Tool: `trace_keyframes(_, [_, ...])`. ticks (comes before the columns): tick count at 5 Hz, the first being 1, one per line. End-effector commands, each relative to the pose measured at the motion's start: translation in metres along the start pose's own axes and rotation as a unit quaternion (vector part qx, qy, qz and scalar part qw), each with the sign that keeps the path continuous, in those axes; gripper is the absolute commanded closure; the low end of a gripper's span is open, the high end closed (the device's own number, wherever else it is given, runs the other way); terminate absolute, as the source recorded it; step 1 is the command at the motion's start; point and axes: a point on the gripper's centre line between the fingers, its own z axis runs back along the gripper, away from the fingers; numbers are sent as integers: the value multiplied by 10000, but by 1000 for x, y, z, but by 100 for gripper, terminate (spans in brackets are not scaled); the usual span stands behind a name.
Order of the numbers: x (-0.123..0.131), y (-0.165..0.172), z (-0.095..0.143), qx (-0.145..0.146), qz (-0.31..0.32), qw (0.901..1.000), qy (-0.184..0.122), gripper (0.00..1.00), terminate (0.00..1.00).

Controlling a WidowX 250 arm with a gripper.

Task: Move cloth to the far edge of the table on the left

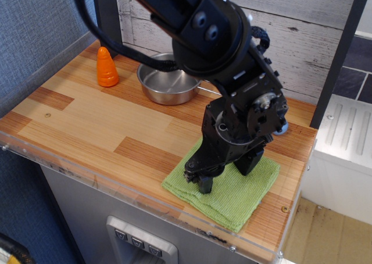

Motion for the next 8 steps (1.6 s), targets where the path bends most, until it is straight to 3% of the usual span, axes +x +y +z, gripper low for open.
trace_keyframes(1, [22, 22, 7, 442, 191, 9988, 73, 0, 0])
trace_keyframes(5, [72, 87, -3, 861, 739, 9934, 168, 0, 0])
trace_keyframes(8, [125, 143, -17, 1069, 1226, 9866, 140, 0, 0])
